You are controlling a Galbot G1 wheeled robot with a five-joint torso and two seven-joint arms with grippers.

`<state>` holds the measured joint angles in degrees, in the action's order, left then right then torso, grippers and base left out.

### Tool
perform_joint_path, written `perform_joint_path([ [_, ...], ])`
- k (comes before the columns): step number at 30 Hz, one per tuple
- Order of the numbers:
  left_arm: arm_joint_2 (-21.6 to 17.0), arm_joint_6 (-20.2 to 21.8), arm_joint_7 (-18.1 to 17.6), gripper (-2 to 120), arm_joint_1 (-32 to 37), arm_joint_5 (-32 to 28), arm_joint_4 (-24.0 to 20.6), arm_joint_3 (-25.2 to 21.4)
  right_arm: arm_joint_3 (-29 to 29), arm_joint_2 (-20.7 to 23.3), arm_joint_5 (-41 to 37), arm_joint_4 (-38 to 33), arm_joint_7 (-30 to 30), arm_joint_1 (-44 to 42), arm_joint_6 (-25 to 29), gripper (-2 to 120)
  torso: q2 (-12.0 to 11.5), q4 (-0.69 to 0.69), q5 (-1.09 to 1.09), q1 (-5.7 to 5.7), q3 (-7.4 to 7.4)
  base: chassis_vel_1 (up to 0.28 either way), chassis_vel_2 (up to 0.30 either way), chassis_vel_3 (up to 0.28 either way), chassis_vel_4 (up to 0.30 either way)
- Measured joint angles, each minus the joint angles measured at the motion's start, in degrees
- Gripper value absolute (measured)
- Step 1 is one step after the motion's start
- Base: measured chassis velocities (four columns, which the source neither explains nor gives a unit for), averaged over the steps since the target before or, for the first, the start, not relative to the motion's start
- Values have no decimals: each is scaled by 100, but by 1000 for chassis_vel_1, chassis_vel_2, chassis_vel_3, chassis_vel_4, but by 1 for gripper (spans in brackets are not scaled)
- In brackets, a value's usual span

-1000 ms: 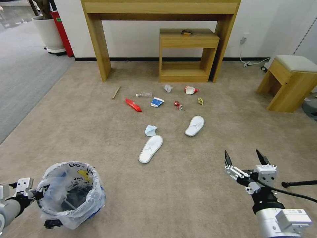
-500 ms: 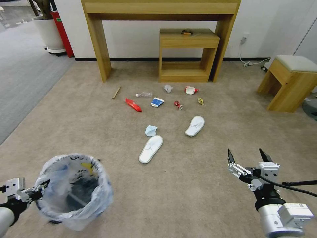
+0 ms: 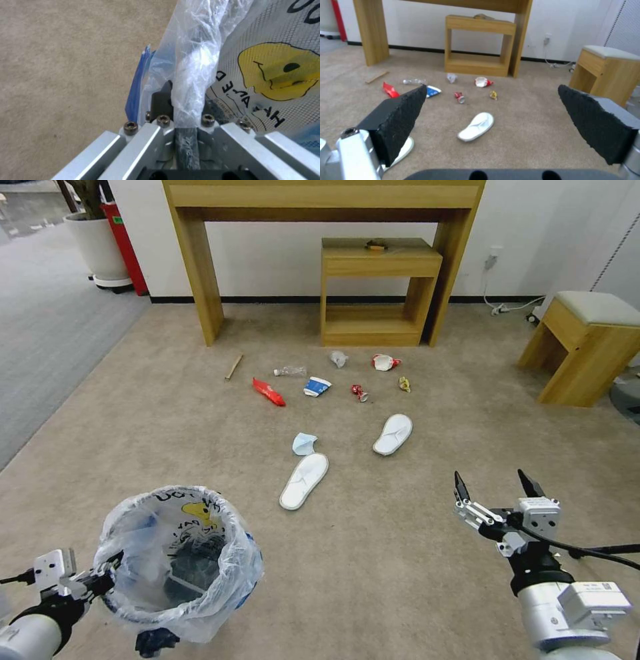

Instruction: Pick up the trash bin and place the garbage on the floor into it.

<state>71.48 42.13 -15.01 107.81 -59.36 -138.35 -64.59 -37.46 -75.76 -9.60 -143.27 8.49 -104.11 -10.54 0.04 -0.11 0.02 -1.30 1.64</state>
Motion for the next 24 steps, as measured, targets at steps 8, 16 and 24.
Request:
perform_joint_path([
  [8,-5,0,8,0,-62,74,-55,174,2,-18,3,0,91,4,-48,100,-1,0,-1,-1,1,-92,231,85,-248],
  [16,34,0,39,0,-60,119,-46,224,26,-24,-6,0,103,44,-62,100,-1,0,-1,-1,1,-23,359,40,-355],
  [24,62,0,58,0,-63,157,-28,269,27,-10,-81,53,119,119,-139,100,-1,0,1,-1,0,-10,331,-3,-324],
])
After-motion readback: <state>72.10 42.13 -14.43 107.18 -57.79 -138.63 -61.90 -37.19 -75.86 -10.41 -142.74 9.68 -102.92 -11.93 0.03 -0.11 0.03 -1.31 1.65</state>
